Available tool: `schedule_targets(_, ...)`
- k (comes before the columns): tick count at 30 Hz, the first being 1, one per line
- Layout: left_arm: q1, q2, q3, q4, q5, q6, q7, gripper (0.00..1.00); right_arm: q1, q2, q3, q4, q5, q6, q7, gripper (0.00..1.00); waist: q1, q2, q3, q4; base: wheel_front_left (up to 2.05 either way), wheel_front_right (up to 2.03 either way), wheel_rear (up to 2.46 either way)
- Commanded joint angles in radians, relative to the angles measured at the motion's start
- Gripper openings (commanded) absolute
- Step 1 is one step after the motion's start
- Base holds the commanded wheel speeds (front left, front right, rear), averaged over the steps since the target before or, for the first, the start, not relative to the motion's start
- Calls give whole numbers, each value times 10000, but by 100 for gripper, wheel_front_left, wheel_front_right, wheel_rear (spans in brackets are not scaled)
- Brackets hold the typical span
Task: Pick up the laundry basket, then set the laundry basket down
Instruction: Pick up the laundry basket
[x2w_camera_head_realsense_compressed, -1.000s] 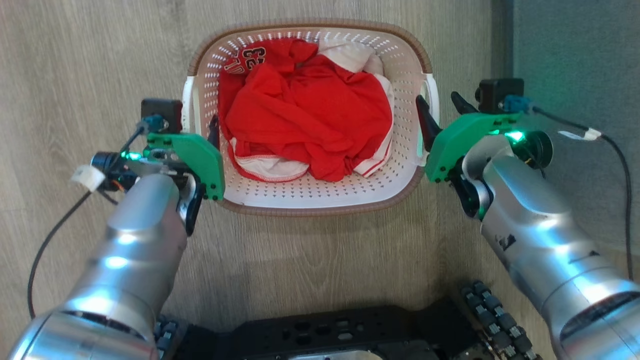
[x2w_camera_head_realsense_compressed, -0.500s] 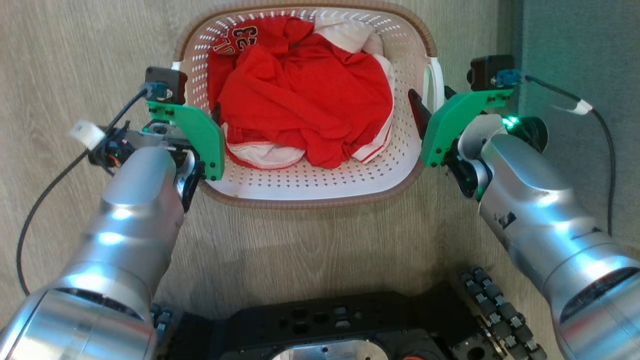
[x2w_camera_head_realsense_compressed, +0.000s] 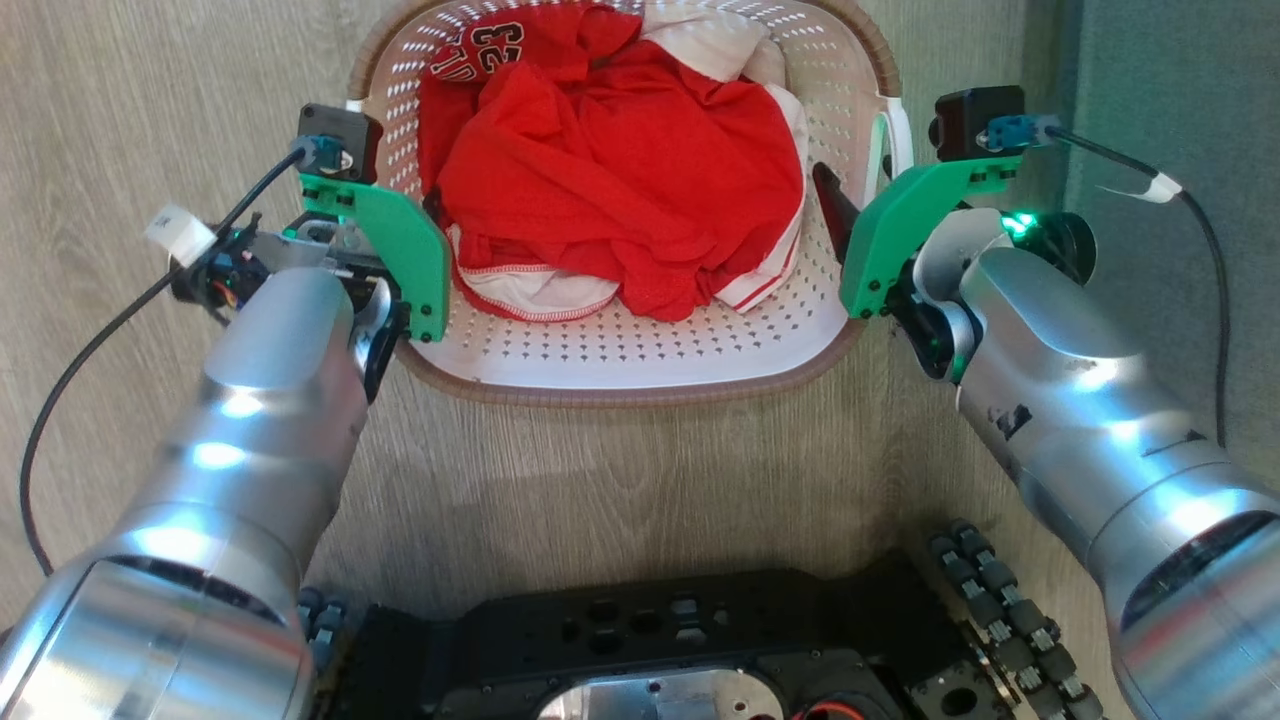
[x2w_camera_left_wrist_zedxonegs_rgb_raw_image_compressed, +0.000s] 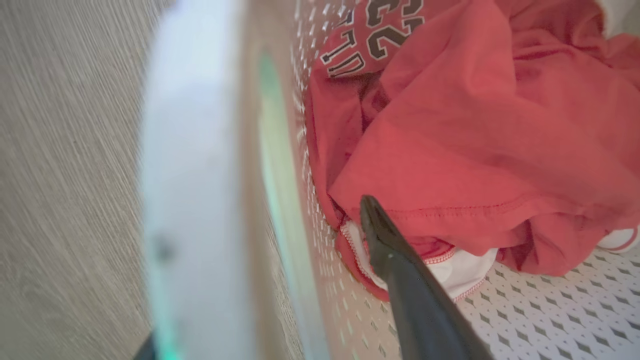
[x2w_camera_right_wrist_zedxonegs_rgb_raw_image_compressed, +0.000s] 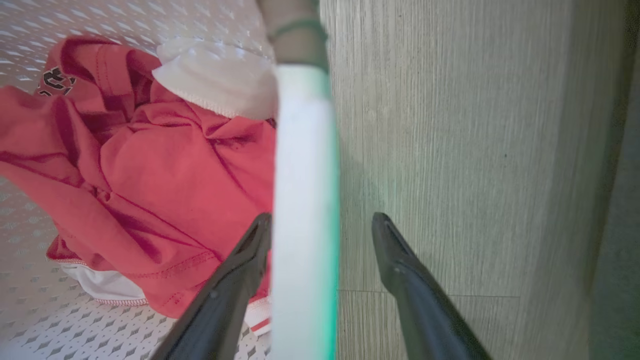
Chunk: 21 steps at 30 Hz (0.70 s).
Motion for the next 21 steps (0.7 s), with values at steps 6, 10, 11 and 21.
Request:
schedule_targets(6,142,218,25,-28,-136,53,66,100,404,183,371,34,337,71,-141,100,0,-1,13,42,0,0,0)
schedule_targets(10,173,216,-138,-28,-273,-85,193,82,368,183,534,78,564,71,-135,5,0,-1,40,59,0,0,0)
schedule_targets(11,184,216,-190,-28,-316,-126,257,0,363,183,602,67,603,71,-111,0,0,-1,46,64,0,0,0)
schedule_targets(21,249,215,-587,-35,-757,-157,684,0,241,183,1157,271,821,71,-235,0,0,-1,3,81,0,0,0)
